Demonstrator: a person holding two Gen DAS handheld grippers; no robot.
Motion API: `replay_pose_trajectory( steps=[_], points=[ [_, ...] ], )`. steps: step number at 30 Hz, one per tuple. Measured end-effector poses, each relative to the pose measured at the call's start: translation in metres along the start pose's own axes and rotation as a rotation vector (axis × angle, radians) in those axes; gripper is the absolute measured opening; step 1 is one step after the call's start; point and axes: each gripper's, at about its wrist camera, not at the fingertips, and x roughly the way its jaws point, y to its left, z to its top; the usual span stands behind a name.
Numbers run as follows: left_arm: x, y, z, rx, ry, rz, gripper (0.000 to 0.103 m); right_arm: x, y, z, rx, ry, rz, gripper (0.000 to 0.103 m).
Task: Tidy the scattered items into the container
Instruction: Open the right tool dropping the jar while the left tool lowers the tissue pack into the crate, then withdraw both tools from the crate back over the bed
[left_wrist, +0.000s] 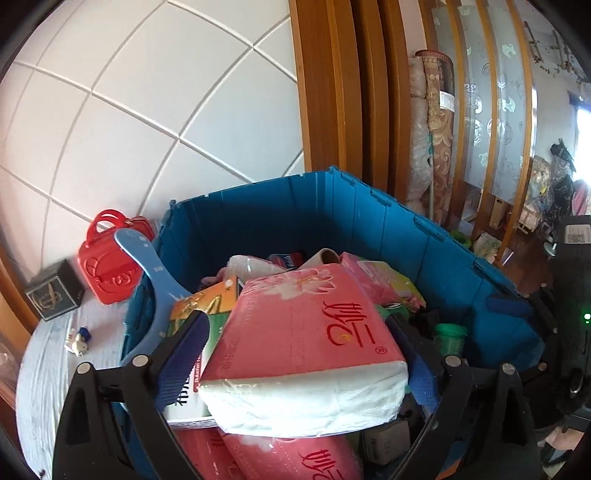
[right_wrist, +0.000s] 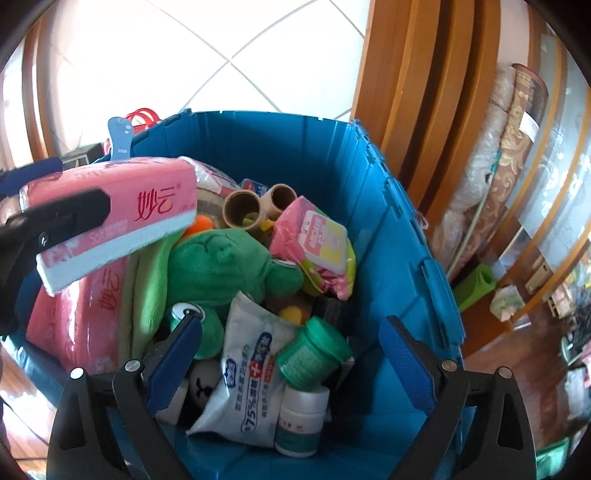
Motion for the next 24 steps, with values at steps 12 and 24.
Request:
replay_pose_trajectory(
  steps=[12,24],
  points=[
    [-0.022,0.010,-0.015,-0.033,-0.014,0.004,0.097,-0.019,0.001,-0.007,0.029,-0.052,0.037,0.103],
    [-0.039,0.070,-0.052,-0.130,0.025,0.082,0.097,-0.047,0.027,0.001,0.040,-0.149,0.031,0.103]
  ],
)
